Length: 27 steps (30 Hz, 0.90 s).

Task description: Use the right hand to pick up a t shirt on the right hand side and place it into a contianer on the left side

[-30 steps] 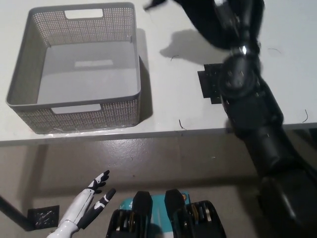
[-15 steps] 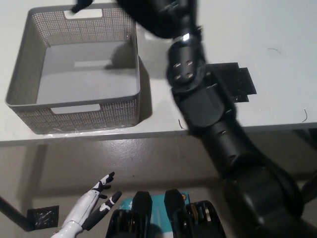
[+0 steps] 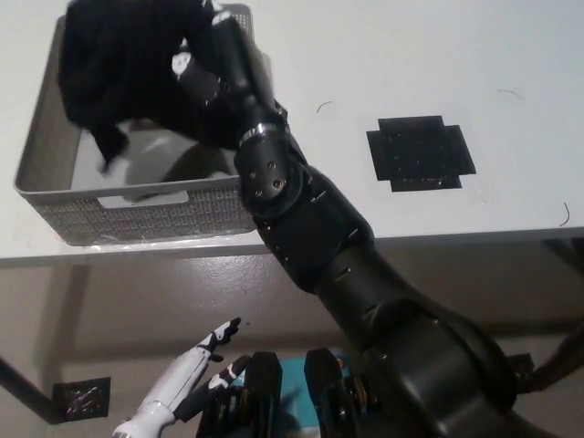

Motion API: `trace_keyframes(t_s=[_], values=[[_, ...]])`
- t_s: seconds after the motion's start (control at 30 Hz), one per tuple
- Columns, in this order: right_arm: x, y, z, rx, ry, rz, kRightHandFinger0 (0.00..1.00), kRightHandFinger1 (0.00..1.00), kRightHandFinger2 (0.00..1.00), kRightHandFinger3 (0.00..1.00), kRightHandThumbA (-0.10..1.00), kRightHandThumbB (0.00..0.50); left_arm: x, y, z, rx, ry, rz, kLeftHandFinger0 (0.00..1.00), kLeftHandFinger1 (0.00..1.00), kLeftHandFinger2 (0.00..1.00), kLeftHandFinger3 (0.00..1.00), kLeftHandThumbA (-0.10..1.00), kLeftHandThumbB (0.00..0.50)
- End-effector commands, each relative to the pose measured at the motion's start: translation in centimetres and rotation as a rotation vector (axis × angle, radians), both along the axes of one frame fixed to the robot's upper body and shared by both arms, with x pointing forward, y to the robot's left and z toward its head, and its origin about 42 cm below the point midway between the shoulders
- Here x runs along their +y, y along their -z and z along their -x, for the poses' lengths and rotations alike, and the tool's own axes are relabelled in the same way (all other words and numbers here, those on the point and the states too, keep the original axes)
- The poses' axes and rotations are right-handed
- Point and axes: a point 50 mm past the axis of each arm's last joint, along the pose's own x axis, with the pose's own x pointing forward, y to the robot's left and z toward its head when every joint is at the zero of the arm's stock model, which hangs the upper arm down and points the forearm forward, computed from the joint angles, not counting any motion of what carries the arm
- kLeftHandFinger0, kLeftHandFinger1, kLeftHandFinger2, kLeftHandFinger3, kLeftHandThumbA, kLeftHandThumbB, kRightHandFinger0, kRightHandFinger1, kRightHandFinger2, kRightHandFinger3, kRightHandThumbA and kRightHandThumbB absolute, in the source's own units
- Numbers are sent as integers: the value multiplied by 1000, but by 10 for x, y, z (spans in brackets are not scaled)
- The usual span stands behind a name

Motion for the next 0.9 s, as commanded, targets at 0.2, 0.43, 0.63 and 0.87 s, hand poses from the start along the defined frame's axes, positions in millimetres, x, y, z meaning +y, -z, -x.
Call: trace_keyframes(t_s=[0.2,0.43,0.63,0.87], values=[[26,-39,-5,78,-208,150,1000,1000,1000,1000,564,500,-9,-20,-16,-30,50,-6,888,999,1000,1000,1000,353],[27,-44,-8,93,-207,327,1000,1000,1000,1000,807,500,-3,-18,-15,-36,42,-11,887,998,1000,1000,1000,331],[13,-59,-10,77,-226,333,1000,1000,1000,1000,758,500,9,-15,-15,-42,15,-14,846,960,1000,1000,1000,319],[-59,-77,-10,-112,-106,356,1000,1000,1000,1000,876,500,19,-17,-11,-51,-39,-40,808,927,1000,1000,1000,284]])
